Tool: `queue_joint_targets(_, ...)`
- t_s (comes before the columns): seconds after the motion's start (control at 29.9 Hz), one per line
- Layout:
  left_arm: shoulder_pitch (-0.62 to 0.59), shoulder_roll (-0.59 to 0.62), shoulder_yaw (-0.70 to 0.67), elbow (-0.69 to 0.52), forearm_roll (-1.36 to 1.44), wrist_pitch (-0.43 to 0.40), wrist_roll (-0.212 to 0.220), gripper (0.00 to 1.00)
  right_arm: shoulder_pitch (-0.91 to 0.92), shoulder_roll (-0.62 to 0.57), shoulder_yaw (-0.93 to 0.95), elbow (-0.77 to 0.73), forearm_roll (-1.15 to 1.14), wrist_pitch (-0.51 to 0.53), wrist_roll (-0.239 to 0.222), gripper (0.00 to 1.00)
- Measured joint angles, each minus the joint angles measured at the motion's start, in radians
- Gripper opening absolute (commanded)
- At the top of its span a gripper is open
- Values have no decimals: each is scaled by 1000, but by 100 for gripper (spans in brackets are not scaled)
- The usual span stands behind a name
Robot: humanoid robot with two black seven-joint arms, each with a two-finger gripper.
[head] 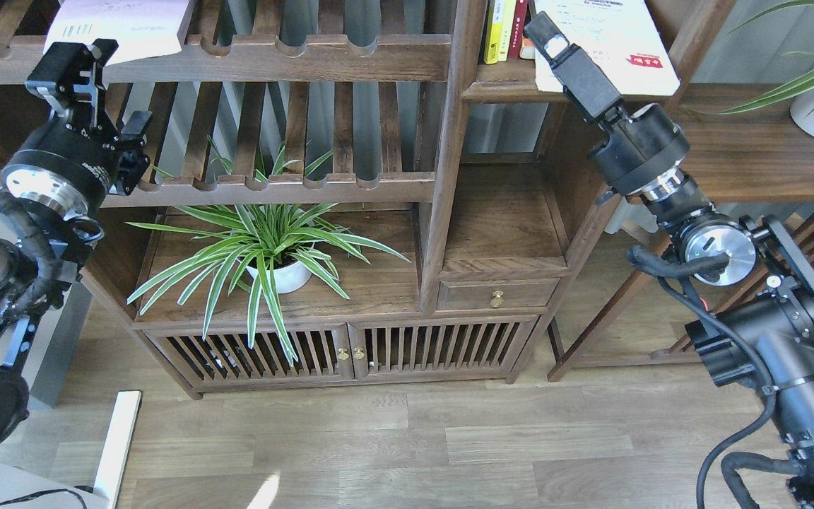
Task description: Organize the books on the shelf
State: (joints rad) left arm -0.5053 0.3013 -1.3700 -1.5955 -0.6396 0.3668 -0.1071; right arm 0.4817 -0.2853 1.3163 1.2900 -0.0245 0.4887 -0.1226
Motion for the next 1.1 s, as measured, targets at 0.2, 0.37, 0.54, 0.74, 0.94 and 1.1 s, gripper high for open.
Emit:
queue_joint_targets(0.2, -65, -1, -30, 12, -1, 83, 1, 95, 1, 1, 0, 0, 0, 0, 0, 60)
queue_joint_targets(0.37, -75, -1, -37, 29, -3, 119, 1, 94, 1, 1, -1, 0, 0, 0, 0, 60)
queue_joint_targets(0.54, -89, -1, -49, 48, -6, 122, 1, 92, 2, 0, -1, 0, 0, 0, 0, 59)
queue_joint_targets(0.74, -124, 0, -67, 96, -5, 122, 0, 88, 2, 1, -1, 0, 0, 0, 0, 59)
queue_joint_targets(0.94, -126, 1, -72, 134, -5, 122, 0, 81, 1, 2, -1, 0, 0, 0, 0, 58)
queue_joint_targets(1.1, -128, 1, -76, 162, -5, 122, -2, 74, 3, 2, -2, 0, 0, 0, 0, 58)
